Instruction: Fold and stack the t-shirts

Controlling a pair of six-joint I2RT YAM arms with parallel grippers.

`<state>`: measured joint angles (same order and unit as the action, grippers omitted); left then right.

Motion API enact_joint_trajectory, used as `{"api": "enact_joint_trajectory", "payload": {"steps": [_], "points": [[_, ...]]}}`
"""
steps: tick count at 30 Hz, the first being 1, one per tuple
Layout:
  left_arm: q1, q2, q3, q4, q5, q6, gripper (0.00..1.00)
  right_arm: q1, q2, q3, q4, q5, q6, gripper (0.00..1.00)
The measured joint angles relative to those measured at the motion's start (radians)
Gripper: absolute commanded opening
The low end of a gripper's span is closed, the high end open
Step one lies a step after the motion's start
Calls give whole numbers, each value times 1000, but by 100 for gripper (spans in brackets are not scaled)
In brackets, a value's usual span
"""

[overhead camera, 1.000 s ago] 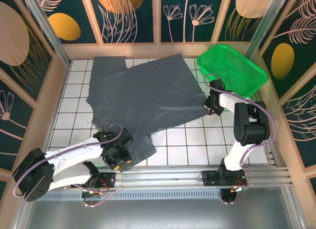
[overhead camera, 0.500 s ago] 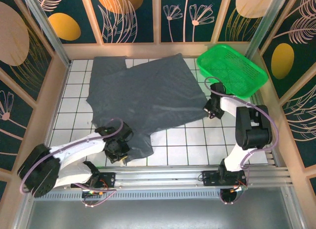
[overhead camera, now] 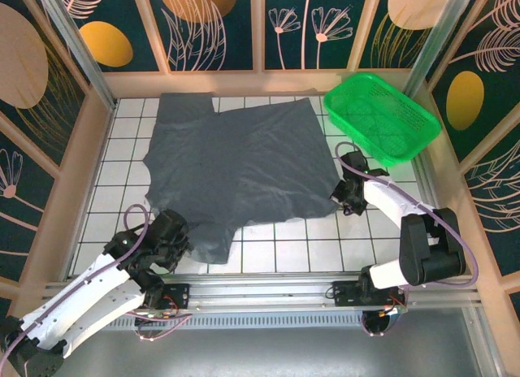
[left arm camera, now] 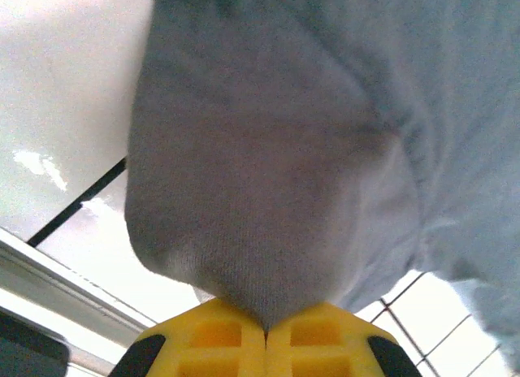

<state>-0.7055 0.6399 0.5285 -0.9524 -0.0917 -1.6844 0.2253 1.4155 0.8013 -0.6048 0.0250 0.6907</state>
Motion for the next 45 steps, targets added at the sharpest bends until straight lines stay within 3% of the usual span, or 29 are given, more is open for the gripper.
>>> {"api": "enact_joint_trajectory", "payload": {"steps": [3,6,11,20,30,44,45], "points": [[21,81,77,35,-49,-3,0,0,19,61,-6,0,3,0],[107,184,165,112,-70,45,0,0,45,124,-5,0,9,0],[319,346,246,281,-43,208,0,0,126,227,0,0,26,0],[515,597,401,455,35,446,0,0,332,468,46,-16,49,0],[610,735,515,507,60,590,0,-1,521,680,64,-19,55,0],[626,818,515,515,77,671,0,-2,674,830,74,-27,41,0],[629,826,515,517,77,678,0,-2,681,836,74,-27,40,5]]}}
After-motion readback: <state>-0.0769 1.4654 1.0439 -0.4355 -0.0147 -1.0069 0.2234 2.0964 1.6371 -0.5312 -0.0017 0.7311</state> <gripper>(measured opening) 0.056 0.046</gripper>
